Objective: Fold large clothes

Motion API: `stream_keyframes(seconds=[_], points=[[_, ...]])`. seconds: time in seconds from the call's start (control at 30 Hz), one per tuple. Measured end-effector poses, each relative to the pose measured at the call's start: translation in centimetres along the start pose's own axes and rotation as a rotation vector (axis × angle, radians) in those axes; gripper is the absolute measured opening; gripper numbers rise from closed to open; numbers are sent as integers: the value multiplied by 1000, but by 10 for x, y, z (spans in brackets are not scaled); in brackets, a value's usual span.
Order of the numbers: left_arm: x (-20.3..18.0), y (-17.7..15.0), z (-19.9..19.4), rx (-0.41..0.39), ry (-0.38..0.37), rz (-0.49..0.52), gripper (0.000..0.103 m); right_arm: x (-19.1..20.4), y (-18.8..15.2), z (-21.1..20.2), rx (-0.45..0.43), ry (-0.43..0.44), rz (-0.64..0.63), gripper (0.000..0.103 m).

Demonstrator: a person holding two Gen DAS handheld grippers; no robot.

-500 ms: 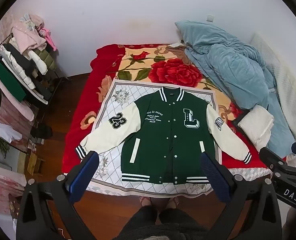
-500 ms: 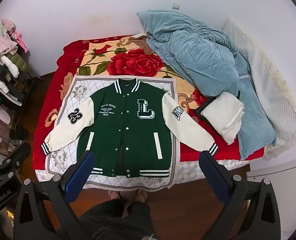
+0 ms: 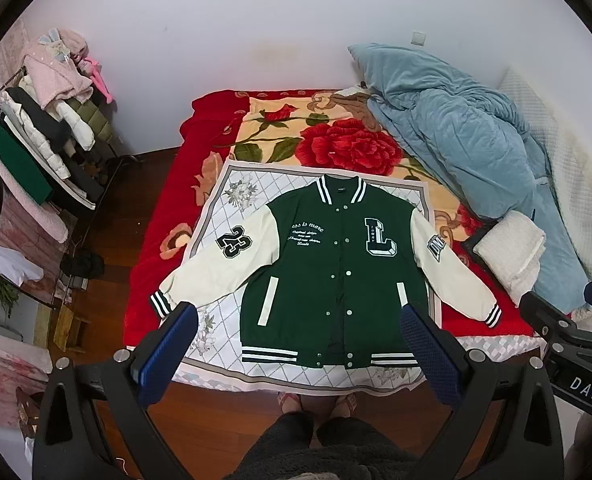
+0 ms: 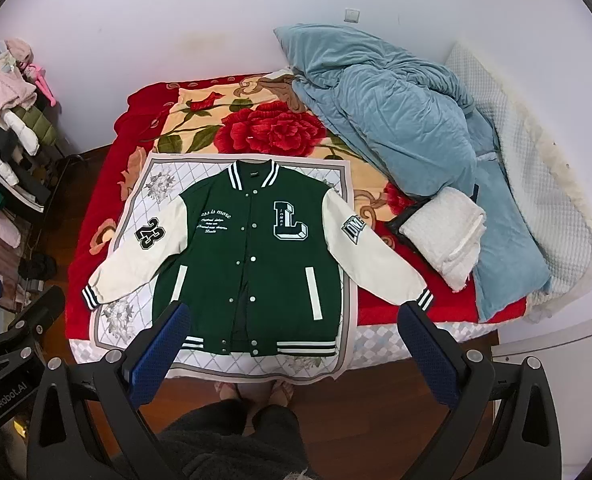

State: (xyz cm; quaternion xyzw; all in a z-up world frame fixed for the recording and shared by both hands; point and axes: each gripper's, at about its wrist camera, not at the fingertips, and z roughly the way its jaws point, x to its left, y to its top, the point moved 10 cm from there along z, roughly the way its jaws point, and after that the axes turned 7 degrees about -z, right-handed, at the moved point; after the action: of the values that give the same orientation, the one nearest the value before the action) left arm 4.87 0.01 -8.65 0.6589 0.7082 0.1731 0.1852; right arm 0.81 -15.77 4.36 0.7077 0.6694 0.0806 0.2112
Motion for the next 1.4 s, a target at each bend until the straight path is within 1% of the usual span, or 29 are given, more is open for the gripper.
stream_keyframes(seconds=[0.23, 0.97, 1.03, 1.4], points=[[-4, 1, 0, -2, 1, -1, 103, 1, 6, -7, -2, -5, 0, 103], [-6, 3, -3, -10, 1, -1, 103, 0, 2, -5, -7, 0, 1, 103], [-9, 8, -3, -9, 1, -1, 103, -5, 9, -9, -7, 1, 0, 103], [-8, 7, -4, -13, 1, -1, 103, -6, 9, -10, -10, 3, 2, 103]])
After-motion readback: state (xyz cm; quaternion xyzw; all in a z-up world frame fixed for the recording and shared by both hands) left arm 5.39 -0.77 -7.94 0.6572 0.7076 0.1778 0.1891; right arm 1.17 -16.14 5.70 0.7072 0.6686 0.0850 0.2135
